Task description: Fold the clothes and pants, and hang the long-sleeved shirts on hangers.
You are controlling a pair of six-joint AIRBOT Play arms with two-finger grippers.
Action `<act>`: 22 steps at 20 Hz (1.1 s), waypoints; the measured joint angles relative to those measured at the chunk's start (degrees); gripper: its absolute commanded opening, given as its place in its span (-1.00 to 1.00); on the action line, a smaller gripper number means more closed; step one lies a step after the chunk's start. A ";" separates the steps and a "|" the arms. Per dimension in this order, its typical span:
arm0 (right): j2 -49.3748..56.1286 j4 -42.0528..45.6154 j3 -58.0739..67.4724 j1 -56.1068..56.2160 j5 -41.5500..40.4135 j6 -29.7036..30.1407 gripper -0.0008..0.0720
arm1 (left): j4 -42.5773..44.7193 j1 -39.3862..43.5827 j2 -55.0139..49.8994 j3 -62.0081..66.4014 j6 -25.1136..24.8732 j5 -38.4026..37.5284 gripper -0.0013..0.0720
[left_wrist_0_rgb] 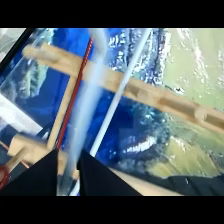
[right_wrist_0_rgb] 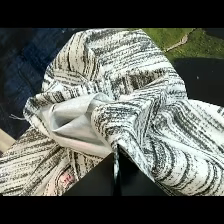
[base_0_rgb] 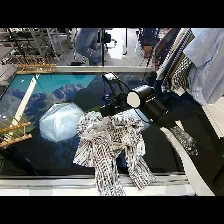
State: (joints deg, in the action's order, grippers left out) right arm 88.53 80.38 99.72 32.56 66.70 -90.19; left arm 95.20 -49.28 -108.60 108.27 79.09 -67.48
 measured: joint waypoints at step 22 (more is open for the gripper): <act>-0.50 -0.09 0.28 0.04 0.46 -1.86 -0.89 | -43.23 0.50 14.99 1.05 -20.06 -1.95 -0.92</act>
State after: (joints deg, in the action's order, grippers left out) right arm 88.03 80.29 100.01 32.60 67.16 -92.05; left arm 51.96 -48.77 -93.60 109.32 59.02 -69.43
